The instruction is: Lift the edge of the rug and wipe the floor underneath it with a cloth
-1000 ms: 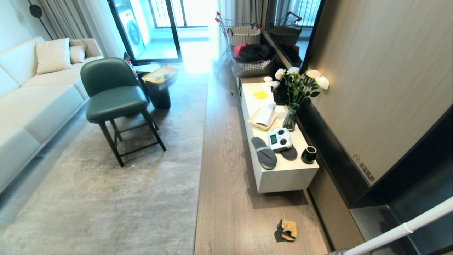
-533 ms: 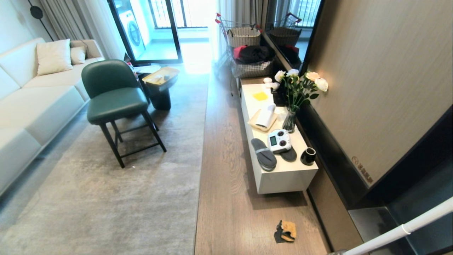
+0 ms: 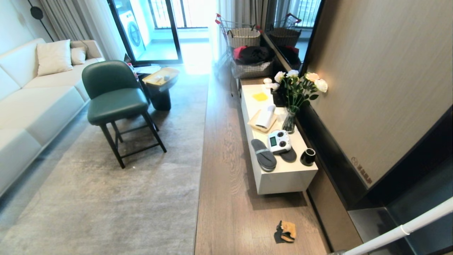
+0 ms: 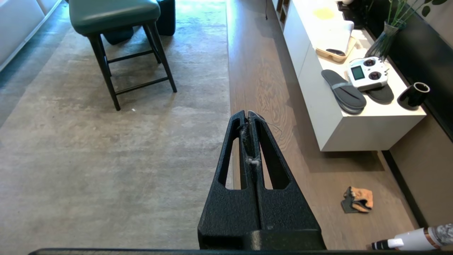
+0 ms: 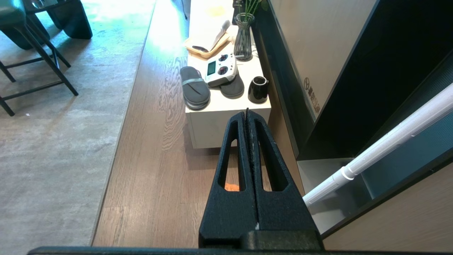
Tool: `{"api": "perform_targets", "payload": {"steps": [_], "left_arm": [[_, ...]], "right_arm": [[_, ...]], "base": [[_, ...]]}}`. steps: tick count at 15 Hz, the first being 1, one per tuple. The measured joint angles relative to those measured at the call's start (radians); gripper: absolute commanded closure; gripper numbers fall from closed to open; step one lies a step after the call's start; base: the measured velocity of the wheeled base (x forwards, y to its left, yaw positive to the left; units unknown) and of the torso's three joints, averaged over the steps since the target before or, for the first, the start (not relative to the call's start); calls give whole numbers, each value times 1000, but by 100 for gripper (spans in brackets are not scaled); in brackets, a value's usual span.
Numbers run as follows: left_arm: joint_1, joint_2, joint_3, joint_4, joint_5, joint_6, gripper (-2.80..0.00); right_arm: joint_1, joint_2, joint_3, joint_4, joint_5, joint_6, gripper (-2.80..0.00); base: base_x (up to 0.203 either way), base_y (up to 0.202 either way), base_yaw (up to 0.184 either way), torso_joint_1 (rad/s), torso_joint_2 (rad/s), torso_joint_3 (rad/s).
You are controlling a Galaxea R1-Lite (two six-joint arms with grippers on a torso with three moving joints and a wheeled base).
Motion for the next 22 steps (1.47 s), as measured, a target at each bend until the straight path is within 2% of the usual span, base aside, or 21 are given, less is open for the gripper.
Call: {"api": "perform_targets", "payload": {"steps": [22], "left_arm": [[0, 0, 0, 0, 0, 0, 0]], "right_arm": [[0, 0, 0, -2, -3, 9, 0]], "base": [[0, 0, 0, 0, 0, 0]]}}
